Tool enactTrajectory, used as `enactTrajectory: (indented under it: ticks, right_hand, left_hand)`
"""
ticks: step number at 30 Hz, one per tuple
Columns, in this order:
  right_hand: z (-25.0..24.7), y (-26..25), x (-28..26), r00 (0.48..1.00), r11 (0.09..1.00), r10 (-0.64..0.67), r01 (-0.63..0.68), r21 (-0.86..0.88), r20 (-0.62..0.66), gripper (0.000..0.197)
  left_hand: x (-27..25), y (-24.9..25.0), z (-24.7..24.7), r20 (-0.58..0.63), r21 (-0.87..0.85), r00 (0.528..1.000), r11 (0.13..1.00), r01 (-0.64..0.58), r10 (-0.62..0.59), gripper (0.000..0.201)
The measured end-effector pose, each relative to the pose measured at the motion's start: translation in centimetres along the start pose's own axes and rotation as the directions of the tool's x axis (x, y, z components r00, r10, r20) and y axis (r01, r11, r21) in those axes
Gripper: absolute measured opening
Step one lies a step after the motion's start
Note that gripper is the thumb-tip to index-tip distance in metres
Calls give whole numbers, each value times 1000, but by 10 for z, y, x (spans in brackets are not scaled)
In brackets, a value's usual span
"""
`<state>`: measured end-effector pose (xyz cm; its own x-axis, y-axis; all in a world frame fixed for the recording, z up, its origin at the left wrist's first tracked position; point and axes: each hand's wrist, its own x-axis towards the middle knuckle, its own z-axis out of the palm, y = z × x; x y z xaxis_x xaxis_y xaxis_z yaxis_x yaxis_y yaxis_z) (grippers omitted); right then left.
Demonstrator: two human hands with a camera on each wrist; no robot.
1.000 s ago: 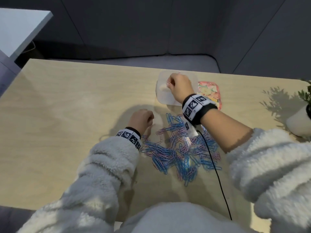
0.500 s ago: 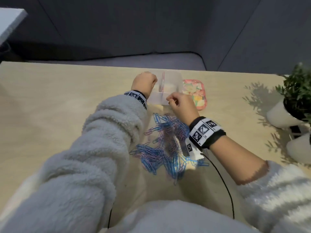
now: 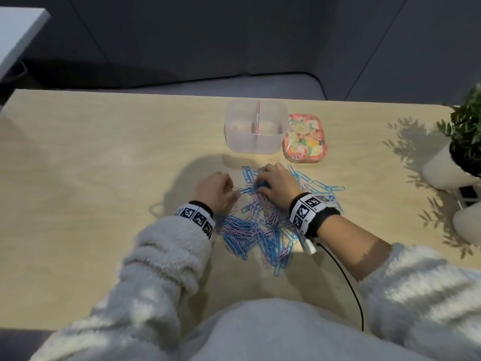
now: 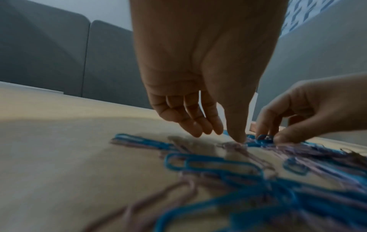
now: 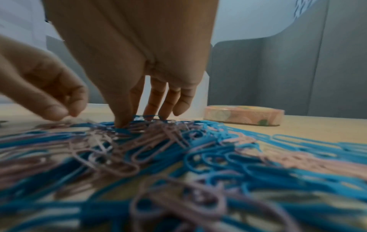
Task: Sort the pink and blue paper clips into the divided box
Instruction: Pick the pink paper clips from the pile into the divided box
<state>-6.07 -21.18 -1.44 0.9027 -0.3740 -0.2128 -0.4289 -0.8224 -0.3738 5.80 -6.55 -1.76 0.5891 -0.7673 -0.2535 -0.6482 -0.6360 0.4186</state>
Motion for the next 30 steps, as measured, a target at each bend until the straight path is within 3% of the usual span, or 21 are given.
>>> enactTrajectory:
  ticks: [3,7,13,17,21,24,27,30]
  right_hand:
    - [-1,11,-1,992,996,87,-90,-24,-87,18]
    - [-6,3,-3,979,996,86,-88,-4,-185,19]
    - [8,-33,-10,987,985,157,-160,-68,-39,29]
    - [12,-36,-8,979,978,202,-201,-49,11,18]
    - [17,-32,-11,971,972,227,-230,39,69,12]
    - [15,-28,-17,979,977,191,-197,79,70,13]
    - [7,-14,-18,975,941,220,-214,260,6,8]
    - [-8,-1,-10,949,829,314,-256,497,-36,18]
  left_hand:
    - [-9,-3,5,14,-42,1000,999,14,-13,23]
    - [-8,-1,6,-4,-60,1000,998,-9,9,24]
    - [-3,6,8,0,-40,1000,999,-14,14,16]
    - [-7,4,5,21,-61,1000,998,-11,13,14]
    - [-10,-6,-3,-30,-198,999,980,30,-37,14]
    - [-11,-17,-9,7,-319,998,946,56,-57,20]
    - [-9,-26,-12,73,-396,994,913,103,-80,26]
    - [-5,-23,-15,127,-514,979,833,204,-162,20]
